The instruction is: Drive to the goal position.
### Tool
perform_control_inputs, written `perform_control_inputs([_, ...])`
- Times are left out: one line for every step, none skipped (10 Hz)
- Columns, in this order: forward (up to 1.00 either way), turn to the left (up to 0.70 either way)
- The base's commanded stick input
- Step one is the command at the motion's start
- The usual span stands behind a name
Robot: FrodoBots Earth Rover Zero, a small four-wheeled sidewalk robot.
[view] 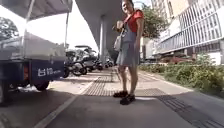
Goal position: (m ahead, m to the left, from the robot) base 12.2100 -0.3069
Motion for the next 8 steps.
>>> perform_control_inputs([0.0, 0.0])
perform_control_inputs([0.0, 0.0])
perform_control_inputs([0.0, 0.0])
perform_control_inputs([0.0, 0.0])
perform_control_inputs([0.0, 0.0])
perform_control_inputs([0.0, 0.0])
perform_control_inputs([0.0, 0.0])
perform_control_inputs([0.0, 0.0])
